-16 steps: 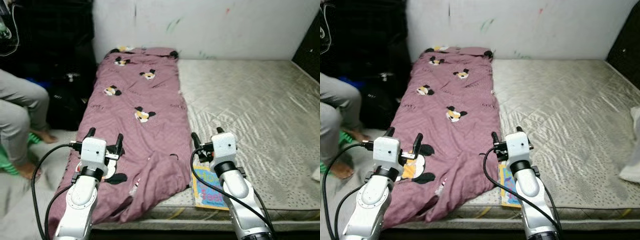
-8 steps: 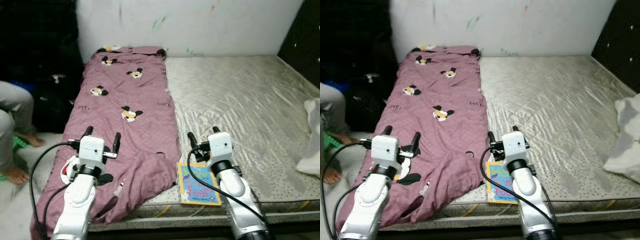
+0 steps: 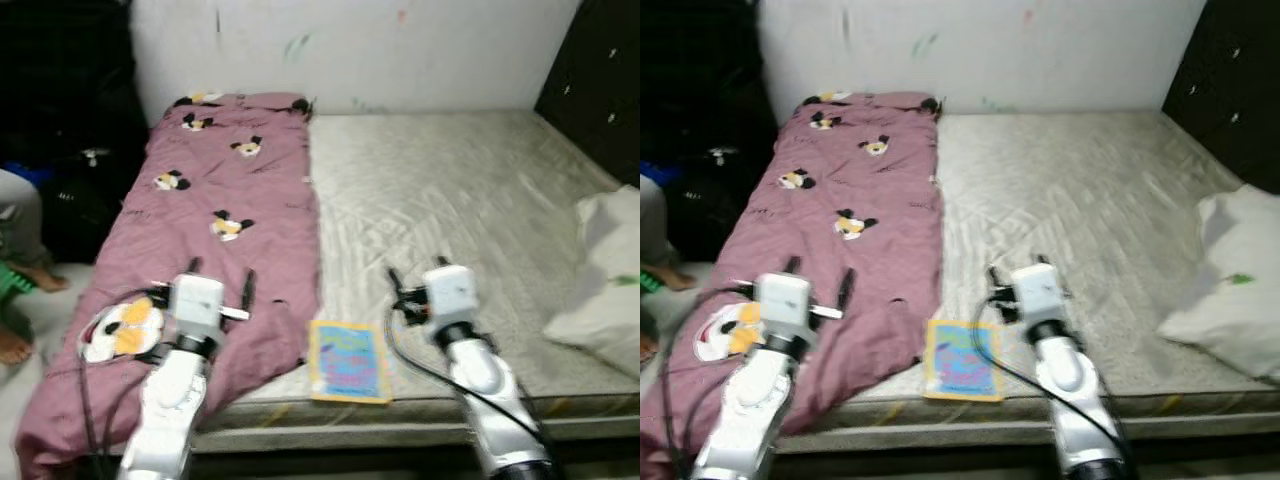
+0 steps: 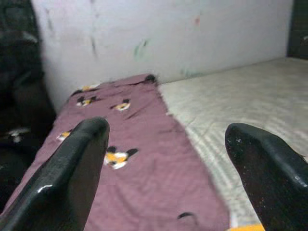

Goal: Clean up the room

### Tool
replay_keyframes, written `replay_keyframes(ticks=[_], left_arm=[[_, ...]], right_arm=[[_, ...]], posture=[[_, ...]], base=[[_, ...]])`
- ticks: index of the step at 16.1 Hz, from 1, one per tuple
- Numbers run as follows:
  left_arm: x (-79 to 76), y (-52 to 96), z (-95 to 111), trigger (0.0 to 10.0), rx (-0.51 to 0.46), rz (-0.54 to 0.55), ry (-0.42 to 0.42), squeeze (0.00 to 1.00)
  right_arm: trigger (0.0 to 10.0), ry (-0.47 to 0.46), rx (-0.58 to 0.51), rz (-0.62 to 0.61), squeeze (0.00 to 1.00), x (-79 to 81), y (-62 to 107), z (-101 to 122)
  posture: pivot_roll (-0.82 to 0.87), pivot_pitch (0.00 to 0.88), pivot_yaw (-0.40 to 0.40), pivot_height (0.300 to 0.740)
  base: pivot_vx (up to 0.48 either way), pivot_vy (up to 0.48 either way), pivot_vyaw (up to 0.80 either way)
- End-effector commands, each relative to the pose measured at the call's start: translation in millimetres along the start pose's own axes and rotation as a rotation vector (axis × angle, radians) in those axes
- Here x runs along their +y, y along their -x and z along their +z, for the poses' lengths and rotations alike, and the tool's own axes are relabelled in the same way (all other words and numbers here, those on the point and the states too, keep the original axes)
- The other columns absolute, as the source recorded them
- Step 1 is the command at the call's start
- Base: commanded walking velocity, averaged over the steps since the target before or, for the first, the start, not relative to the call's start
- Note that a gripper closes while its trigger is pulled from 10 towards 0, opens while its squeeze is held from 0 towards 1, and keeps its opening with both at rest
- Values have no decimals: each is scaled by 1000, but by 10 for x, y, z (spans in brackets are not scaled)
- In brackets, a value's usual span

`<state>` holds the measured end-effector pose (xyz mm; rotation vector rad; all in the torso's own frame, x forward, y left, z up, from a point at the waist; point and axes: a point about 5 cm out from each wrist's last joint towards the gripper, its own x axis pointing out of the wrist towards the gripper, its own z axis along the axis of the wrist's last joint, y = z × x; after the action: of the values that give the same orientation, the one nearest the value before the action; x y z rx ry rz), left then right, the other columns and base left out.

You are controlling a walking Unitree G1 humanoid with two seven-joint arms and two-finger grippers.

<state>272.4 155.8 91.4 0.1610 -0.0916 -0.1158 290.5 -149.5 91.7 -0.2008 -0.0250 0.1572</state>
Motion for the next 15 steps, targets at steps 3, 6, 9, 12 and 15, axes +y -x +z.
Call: replay_keyframes(ticks=[3, 6, 9, 12, 15], left_arm=[[101, 3, 5, 10000, 4, 24, -24, 0], [104, 2, 3, 10000, 5, 22, -23, 0], [95, 28, -45, 10000, 20, 21, -18, 0], [117, 76, -43, 10000, 8, 80, -20, 0], [142, 126, -57, 10000, 8, 136, -27, 0]], right_arm=[[10000, -20, -9, 18, 0, 84, -28, 37], [10000, -19, -12, 19, 0, 87, -30, 40], [10000, -20, -7, 22, 0, 91, -23, 11], [10000, 62, -50, 119, 0, 188, -82, 58], [10000, 66, -69, 184, 0, 334, -195, 105]], posture=[[-63, 0, -8, 740], [-61, 0, -7, 740], [-49, 0, -18, 740], [2, 0, -79, 740], [46, 0, -118, 740]], base=[[0, -354, 0], [0, -351, 0], [0, -86, 0], [0, 0, 0], [0, 0, 0]])
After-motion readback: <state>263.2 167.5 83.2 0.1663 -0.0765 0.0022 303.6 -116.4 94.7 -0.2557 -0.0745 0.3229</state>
